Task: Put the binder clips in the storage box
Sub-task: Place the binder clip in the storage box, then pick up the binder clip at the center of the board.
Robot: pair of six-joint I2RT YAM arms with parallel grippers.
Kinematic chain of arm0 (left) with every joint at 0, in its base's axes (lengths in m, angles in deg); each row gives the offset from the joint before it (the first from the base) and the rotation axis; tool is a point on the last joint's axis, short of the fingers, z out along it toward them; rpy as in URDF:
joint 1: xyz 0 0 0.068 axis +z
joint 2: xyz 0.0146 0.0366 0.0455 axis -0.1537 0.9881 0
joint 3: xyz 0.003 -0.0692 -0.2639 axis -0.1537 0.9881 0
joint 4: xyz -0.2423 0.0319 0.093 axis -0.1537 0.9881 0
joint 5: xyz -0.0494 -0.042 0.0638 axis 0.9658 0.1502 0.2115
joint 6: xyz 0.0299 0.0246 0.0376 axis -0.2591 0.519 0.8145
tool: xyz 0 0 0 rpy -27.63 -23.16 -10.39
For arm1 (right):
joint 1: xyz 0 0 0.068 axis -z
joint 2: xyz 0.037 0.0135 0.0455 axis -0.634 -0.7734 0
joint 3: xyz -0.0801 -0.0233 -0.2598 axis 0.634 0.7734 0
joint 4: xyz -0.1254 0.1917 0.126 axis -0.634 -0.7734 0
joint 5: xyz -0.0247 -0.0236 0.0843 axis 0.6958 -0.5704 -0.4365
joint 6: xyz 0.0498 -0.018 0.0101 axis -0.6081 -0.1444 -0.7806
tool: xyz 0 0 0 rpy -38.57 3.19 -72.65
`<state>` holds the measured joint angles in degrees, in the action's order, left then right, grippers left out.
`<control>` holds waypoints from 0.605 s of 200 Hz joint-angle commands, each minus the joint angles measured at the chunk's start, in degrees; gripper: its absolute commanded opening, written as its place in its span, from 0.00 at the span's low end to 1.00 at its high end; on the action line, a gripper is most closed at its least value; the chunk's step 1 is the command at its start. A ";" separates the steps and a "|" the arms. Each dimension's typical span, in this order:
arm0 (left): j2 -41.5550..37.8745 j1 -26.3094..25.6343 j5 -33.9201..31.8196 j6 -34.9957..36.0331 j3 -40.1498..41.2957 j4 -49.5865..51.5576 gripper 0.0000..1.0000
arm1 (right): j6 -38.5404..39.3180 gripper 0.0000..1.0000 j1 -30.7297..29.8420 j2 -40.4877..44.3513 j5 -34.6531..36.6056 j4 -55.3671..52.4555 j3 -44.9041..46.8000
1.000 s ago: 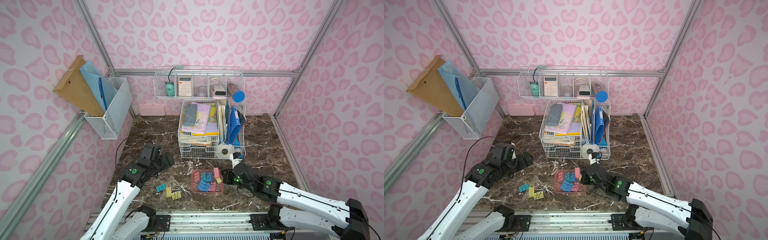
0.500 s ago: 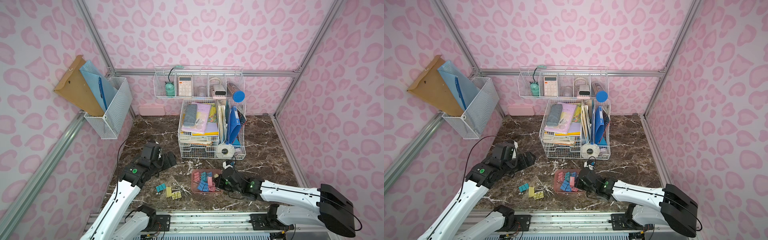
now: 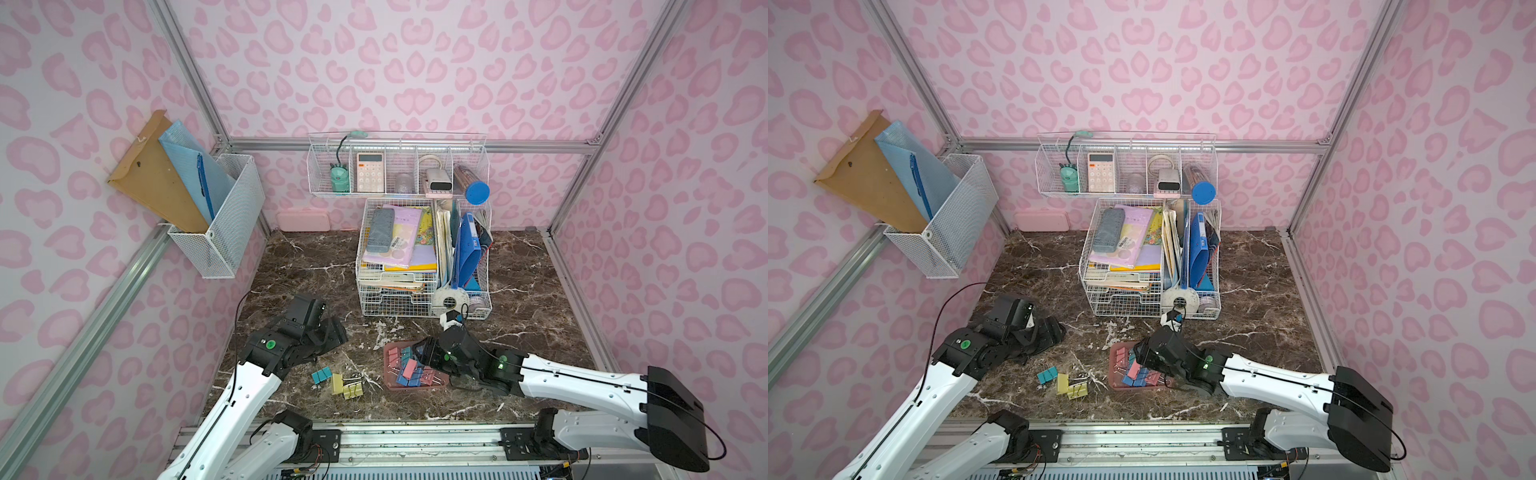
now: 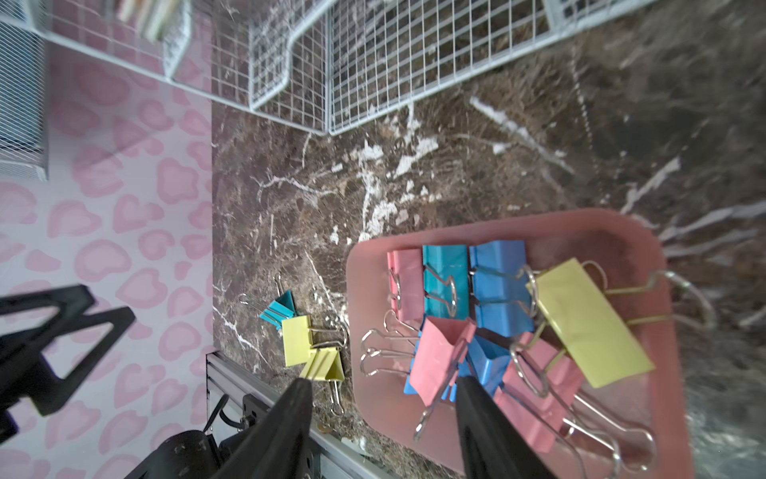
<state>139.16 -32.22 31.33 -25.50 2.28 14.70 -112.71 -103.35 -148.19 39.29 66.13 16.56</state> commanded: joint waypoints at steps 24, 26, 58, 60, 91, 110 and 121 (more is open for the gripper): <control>1.30 -8.59 -9.78 -12.27 1.33 12.22 0.79 | -7.05 0.51 -3.93 -2.66 -1.00 7.31 -0.82; 1.16 -8.57 -10.34 -12.92 1.37 12.30 0.80 | -8.24 0.51 -4.28 -3.24 -1.56 8.12 -0.80; -1.47 -5.78 -12.33 -12.58 1.18 6.22 0.86 | -29.25 0.48 -10.69 -11.07 -2.87 17.09 -2.49; -1.62 -5.40 -11.99 -12.53 0.98 5.82 0.87 | -30.07 0.48 -10.89 -11.54 -2.95 17.10 -2.95; -1.30 -1.96 -12.31 -9.68 -3.16 4.35 0.88 | -40.71 0.50 -14.76 -17.84 -4.57 7.44 -10.97; -0.08 -1.22 -15.42 -8.39 -5.67 5.53 0.89 | -51.20 0.49 -18.48 -21.07 -2.10 7.16 -12.02; 0.40 -0.27 -16.03 -6.99 -7.05 5.74 0.89 | -55.60 0.50 -19.73 -23.62 -1.38 7.70 -13.24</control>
<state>138.83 -33.75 18.94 -35.49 -2.37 20.16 -151.00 -120.58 -168.29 36.73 76.16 5.07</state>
